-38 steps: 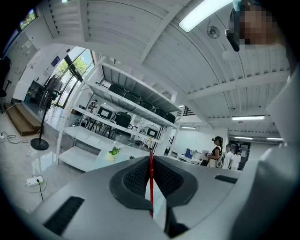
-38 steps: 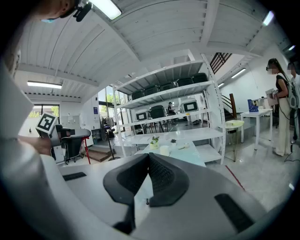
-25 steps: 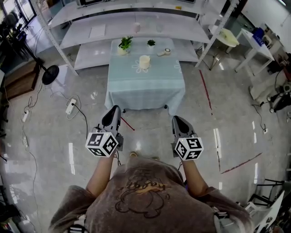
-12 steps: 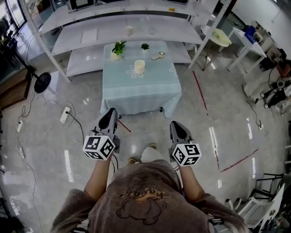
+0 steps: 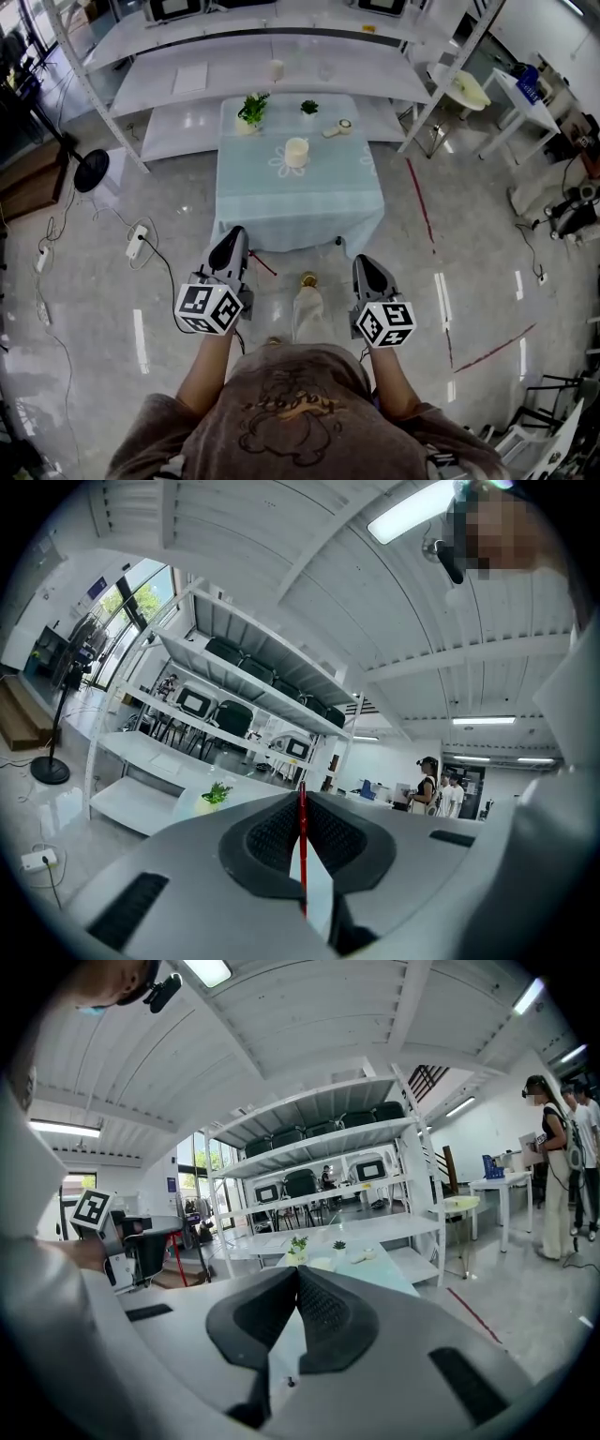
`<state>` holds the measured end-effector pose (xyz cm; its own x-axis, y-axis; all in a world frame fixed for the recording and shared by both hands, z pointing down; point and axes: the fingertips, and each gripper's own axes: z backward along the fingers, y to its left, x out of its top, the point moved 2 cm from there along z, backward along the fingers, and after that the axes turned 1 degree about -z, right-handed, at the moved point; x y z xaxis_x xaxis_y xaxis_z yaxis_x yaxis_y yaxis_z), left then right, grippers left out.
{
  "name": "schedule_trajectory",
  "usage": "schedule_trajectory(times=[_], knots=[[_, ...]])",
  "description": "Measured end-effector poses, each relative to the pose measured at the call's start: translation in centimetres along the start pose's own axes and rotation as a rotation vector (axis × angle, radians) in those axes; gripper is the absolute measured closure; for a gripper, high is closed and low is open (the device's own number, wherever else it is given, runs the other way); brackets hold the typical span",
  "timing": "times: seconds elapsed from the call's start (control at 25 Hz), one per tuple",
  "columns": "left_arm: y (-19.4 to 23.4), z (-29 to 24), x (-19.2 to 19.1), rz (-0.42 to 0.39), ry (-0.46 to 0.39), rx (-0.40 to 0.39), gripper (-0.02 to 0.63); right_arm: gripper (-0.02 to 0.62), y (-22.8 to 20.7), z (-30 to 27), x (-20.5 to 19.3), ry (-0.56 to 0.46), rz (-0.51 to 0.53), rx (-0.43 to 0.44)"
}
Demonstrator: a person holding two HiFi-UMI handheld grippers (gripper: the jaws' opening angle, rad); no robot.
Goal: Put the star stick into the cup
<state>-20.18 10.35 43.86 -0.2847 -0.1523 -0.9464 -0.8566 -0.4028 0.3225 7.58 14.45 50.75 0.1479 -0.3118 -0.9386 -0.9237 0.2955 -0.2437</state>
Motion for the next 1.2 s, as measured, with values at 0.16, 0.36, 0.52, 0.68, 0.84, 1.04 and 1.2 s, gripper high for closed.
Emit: schedule_trajectory(times=[0.16,0.36,0.52,0.68,0.84,1.04,1.2], knots=[[1.5,-3.1,0.3,-0.009,0.009,0.020,0.575,0.592,-1.0,-3.5,0.8,0.010,0.001,0.019],[3.1,-8.4,1.3,-0.019,0.013,0.043,0.574,0.592,-3.3,-8.7,2.7,0.019,-0.007,0.040],[4.0,-12.4,1.8,-0.033,0.017,0.056,0.575,0.592,-5.4,-12.5,4.4,0.015,-0.016,0.052],[4.8,-16.0,2.5,-0.031,0.013,0.082,0.574,0.592,-7.5,-15.8,6.2,0.016,-0.018,0.072],[5.2,-19.5,3.4,-0.022,-0.012,0.109,0.574,0.592,-10.1,-18.6,7.9,0.009,-0.017,0.086],[5.4,-23.4,3.7,-0.034,-0.019,0.129,0.575,0.592,-13.0,-21.3,9.6,0.013,-0.003,0.102],[5.4,-25.5,3.7,-0.035,-0.006,0.130,0.574,0.592,-14.3,-22.7,10.3,0.018,-0.003,0.108]])
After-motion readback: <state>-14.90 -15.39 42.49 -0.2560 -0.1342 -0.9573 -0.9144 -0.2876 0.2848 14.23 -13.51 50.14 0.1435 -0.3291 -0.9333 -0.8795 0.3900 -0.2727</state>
